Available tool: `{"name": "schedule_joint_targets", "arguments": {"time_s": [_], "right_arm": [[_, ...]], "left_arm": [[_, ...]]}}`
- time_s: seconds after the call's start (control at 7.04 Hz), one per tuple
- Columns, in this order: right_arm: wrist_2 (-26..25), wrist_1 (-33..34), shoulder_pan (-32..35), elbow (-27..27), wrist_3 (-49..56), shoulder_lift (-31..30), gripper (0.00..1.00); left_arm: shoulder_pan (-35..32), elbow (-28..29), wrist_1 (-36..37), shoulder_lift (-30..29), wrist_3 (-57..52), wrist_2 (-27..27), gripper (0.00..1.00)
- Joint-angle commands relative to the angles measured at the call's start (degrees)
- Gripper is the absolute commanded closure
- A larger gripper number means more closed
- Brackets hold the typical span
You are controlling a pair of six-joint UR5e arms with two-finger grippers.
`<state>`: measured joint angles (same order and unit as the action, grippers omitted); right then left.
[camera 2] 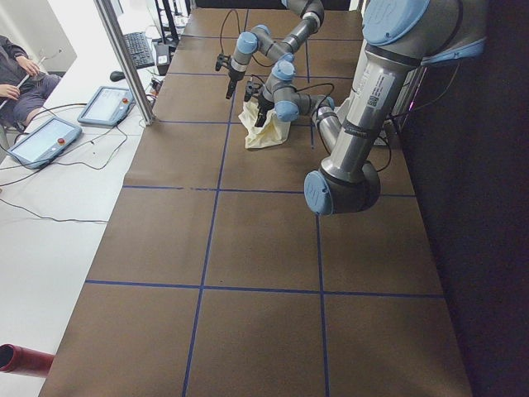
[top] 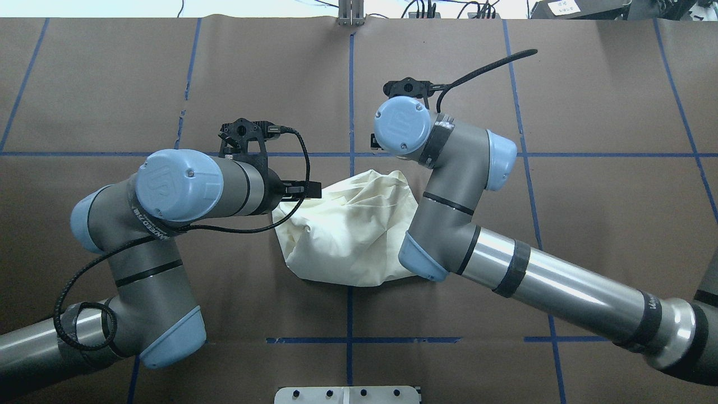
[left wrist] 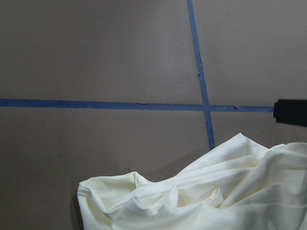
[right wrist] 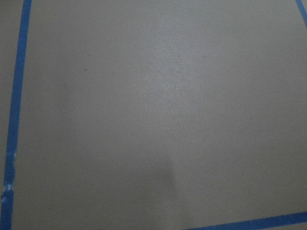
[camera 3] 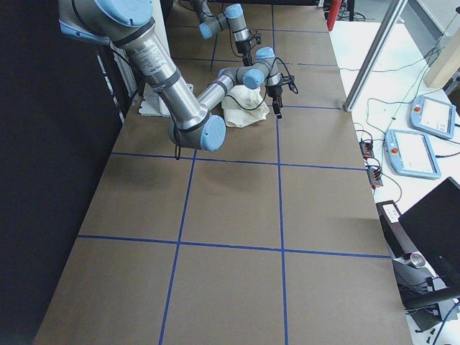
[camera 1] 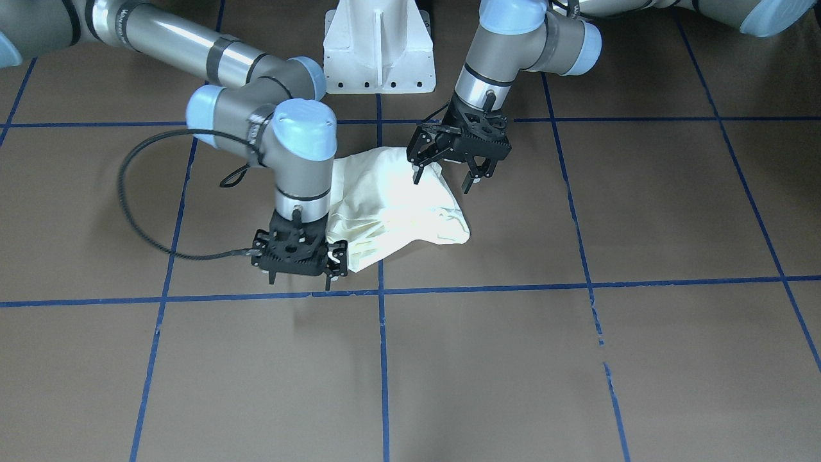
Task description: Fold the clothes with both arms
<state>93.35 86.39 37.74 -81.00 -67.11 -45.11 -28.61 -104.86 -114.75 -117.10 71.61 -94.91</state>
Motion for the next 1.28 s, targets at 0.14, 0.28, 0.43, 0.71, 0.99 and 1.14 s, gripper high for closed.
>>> {"name": "schedule_joint_targets", "arguments": {"time_s": [0.14, 0.28, 0.43, 0.71, 0.99, 1.14], "right_arm": [[3.15, -2.88, 1.9, -0.21, 2.33, -0.33, 0.0], [3.15, -2.98, 1.99, -0.21, 2.33, -0.33, 0.0], [3.15, -2.98, 1.99, -0.21, 2.33, -0.33, 0.0], [3.24, -2.98, 2.08, -0.3, 2.77, -0.33, 0.0], [3.24, -2.98, 2.08, -0.39, 2.77, -0.33, 0.0], [3.15, -2.98, 2.08, -0.74, 2.77, -0.51, 0.0]], "left_arm": [[0.66, 0.88, -20.64, 8.27, -13.29, -0.71, 0.0], [2.31, 2.71, -24.6, 8.46, -16.04, -0.71, 0.0], [4.16, 6.04, -30.91, 8.55, -19.37, -0.62, 0.0], [5.39, 12.81, -42.26, 7.76, -23.43, -0.8, 0.0], [5.67, 12.57, -46.42, 8.73, -25.47, -4.48, 0.0], [5.67, 12.49, -48.27, 8.73, -25.47, -5.88, 0.0]]}}
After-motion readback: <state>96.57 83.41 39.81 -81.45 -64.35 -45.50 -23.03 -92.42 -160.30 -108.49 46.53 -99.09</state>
